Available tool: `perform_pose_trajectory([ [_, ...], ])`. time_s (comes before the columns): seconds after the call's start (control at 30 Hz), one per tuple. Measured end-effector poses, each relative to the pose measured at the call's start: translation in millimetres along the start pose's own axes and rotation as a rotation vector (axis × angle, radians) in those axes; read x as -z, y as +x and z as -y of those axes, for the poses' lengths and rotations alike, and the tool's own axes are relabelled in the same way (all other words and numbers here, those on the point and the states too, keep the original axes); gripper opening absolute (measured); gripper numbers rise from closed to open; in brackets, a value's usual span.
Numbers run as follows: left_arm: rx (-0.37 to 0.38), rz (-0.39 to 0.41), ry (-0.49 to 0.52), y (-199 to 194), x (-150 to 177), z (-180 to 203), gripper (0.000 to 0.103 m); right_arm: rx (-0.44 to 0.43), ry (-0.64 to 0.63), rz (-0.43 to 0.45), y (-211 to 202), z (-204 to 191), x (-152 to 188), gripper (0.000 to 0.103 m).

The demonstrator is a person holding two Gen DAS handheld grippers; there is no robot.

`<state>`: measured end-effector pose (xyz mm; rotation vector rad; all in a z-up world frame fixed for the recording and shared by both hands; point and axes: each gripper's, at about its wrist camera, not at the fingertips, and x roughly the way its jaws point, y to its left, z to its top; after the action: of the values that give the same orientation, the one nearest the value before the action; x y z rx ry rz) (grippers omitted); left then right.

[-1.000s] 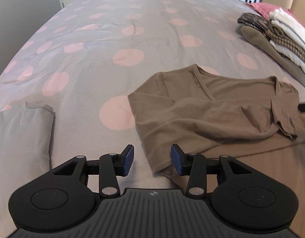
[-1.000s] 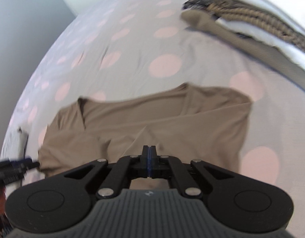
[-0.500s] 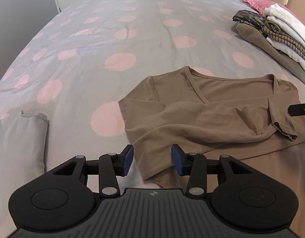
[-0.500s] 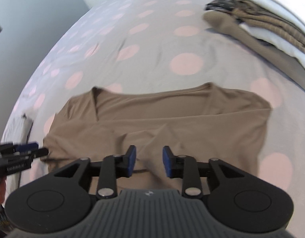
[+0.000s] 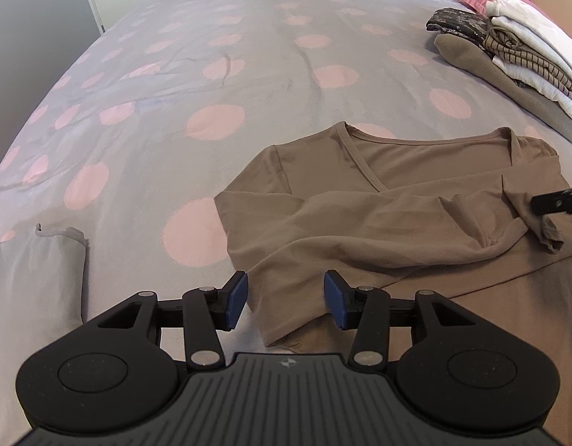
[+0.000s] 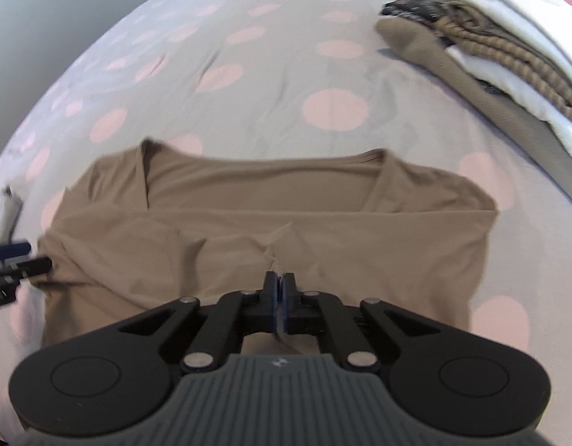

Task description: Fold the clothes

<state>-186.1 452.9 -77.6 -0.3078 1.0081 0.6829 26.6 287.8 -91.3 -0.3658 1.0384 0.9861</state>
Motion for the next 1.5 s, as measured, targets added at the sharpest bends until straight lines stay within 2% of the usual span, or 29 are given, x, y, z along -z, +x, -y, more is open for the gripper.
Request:
perform_pose_trajectory([
  [0.17, 0.012, 0.007, 0.009, -1.3, 0.6, 1.0, 0.043, 0.051, 0.119, 0.054, -23.3, 40.5, -11.4, 0.002],
  [0.3, 0.012, 0.007, 0.043, -1.4, 3.4, 5.4, 0.044, 0.093, 0.245, 0.061, -30.0, 78.8, -18.8, 0.002],
  [0.47, 0.014, -0.002, 0.096, 0.4, 7.0, 12.1, 0.049, 0.167, 0.288, 0.055, -19.3, 104.2, -22.2, 0.002],
  [0.53, 0.012, -0.008, 0.113, 1.7, 8.9, 13.3, 0.049, 0.170, 0.311, 0.037, -13.9, 110.8, -20.5, 0.010],
  [0.6, 0.011, -0.014, 0.129, 2.9, 10.7, 14.4, 0.049, 0.177, 0.321, 0.043, -14.9, 114.8, -17.7, 0.030],
  [0.8, 0.050, -0.014, 0.134, -0.3, 12.6, 10.5, 0.049, 0.122, 0.311, 0.054, -26.6, 122.1, -5.5, 0.030],
  [1.03, 0.056, 0.003, 0.212, -3.9, 19.6, 19.5, 0.049, 0.006, 0.300, -0.042, -23.5, 118.1, 19.5, 0.030],
  [1.17, 0.056, -0.002, 0.220, -2.5, 19.8, 21.3, 0.049, 0.009, 0.324, -0.070, -13.0, 119.2, 23.9, 0.029],
  [1.33, 0.048, 0.010, 0.296, -3.3, 25.0, 29.1, 0.049, -0.026, 0.358, -0.090, -1.7, 118.7, 26.6, 0.016],
  [1.4, 0.031, 0.027, 0.355, -4.1, 29.4, 35.0, 0.049, -0.010, 0.348, -0.088, -1.8, 116.8, 25.9, 0.004],
  [1.5, -0.010, 0.036, 0.399, -1.8, 34.0, 40.0, 0.046, -0.010, 0.356, -0.080, -7.7, 118.0, 25.0, 0.004],
])
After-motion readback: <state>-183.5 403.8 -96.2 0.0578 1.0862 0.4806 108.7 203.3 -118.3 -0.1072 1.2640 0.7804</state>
